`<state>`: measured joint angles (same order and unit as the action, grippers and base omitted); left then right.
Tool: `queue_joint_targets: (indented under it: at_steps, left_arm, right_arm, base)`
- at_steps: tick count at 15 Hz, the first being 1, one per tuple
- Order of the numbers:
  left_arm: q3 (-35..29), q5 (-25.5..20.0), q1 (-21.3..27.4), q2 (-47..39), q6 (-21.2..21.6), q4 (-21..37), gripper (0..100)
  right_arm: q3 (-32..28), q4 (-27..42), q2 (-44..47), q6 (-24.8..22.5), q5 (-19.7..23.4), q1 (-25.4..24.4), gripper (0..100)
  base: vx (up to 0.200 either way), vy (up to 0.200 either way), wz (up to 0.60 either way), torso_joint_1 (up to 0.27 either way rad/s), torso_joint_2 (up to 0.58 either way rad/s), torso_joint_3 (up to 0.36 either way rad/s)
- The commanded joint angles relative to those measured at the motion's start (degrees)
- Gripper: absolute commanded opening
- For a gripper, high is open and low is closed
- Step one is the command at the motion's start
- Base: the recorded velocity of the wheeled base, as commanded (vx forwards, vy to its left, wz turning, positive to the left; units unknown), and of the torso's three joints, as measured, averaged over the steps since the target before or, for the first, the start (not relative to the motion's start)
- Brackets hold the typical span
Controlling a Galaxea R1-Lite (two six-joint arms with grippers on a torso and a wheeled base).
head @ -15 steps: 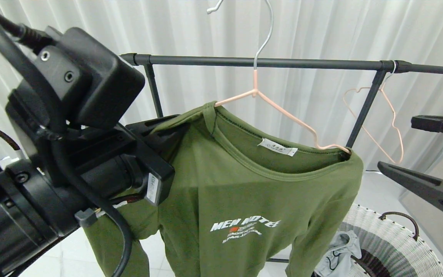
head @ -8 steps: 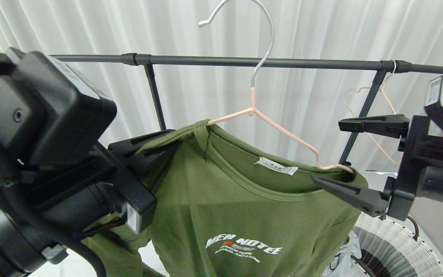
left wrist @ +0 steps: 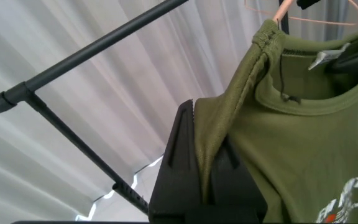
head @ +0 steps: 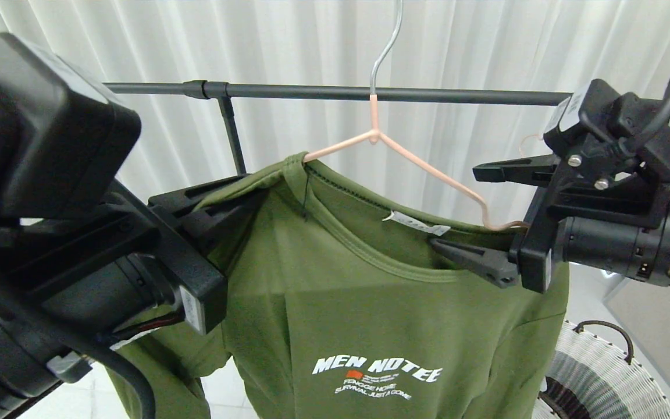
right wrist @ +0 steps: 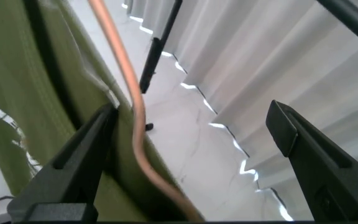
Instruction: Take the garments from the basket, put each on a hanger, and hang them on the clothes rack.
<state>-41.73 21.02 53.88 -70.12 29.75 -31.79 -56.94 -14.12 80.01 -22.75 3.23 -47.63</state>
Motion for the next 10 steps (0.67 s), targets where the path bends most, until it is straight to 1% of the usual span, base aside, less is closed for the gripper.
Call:
queue_joint_targets:
  at_steps: [1,2,4,5,10]
  left_arm:
    - [-0.2,0.1,0.0,-1.2,0.0,-0.6,0]
    - [-0.1,0.1,0.0,-2.2,0.0,-2.1,0]
    - [-0.3,0.1,0.1,-2.7,0.0,-2.9,0]
    - [-0.2,0.1,0.1,-2.7,0.0,-3.2,0]
    - [-0.2,0.1,0.3,-2.5,0.0,-3.2,0]
  right_arm:
    - [-0.5,0.0,1.6,0.0,0.0,0.5,100]
    - [-1.9,-0.1,2.3,-0.6,0.0,1.7,100]
    - [-3.4,-1.1,3.4,-1.4,0.0,3.3,100]
    - [-3.6,-1.5,3.5,-1.5,0.0,3.3,0]
    - [-3.6,-1.6,4.0,-2.0,-0.1,3.3,0]
  base:
    - [0.000,0.000,0.00,0.000,0.00,0.000]
    - [0.000,0.000,0.00,0.000,0.00,0.000]
    - [0.000,0.000,0.00,0.000,0.00,0.000]
    - [0.000,0.000,0.00,0.000,0.00,0.000]
    - [0.000,0.000,0.00,0.000,0.00,0.000]
